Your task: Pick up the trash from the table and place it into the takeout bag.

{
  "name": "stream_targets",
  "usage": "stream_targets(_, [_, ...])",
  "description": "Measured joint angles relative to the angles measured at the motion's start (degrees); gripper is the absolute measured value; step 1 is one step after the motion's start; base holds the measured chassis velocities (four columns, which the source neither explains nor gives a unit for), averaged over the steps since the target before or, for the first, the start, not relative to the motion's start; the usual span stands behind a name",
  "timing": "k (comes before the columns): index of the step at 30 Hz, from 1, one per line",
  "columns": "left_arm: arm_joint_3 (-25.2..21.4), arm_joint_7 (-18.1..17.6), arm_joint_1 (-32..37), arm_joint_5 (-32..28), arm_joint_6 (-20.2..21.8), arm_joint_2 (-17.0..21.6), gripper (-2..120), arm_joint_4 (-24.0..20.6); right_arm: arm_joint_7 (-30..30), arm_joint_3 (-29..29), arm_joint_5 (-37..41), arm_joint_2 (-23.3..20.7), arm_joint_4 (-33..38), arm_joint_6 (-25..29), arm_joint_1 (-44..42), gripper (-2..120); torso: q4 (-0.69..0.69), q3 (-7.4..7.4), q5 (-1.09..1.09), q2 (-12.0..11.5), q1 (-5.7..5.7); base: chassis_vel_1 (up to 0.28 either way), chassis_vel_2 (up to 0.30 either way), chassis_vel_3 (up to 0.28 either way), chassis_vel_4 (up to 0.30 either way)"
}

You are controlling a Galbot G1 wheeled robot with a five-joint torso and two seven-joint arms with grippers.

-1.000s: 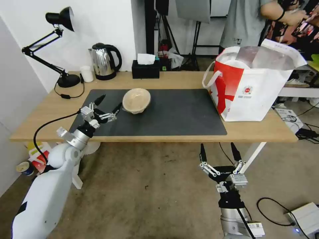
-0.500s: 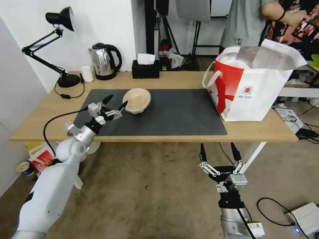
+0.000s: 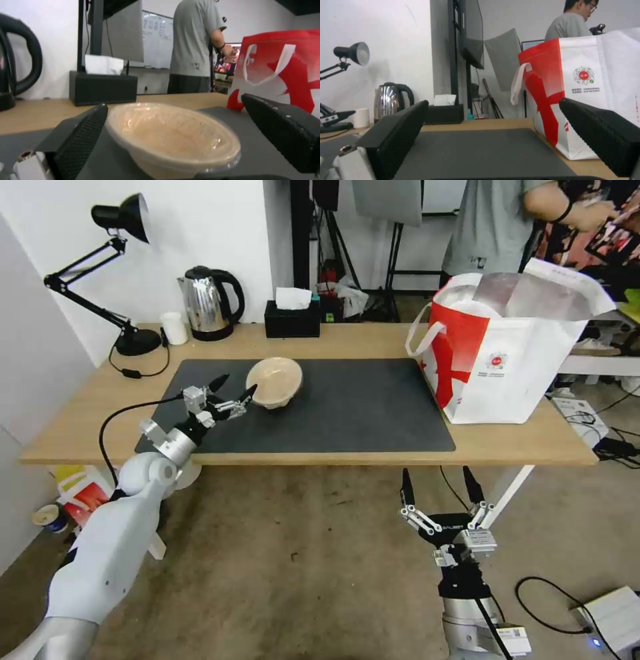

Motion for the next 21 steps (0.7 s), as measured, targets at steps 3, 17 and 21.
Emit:
stream_targets(3, [0.5,0.0,0.0,-0.9,0.5,0.1,100,0.3,0.0,0.0,0.0,0.0,0.0,0.0,0.0,100,0.00,0.00,0.00,0.0,0.00,0.000,0.000,0.000,0.000])
stream_targets(17, [3.0,-0.5,-1.6,-4.0,2.0,-1.0,100,1.2,0.0,0.0,0.0,0.0,0.0,0.0,0.0,100,0.00,0.00,0.00,0.0,0.00,0.000,0.000,0.000,0.000])
stream_targets(21, [3.3,-0.5,-2.0,-4.4,2.0,-1.0,100,1.2,0.0,0.0,0.0,0.0,0.0,0.0,0.0,100,0.00,0.00,0.00,0.0,-0.01,0.000,0.000,0.000,0.000])
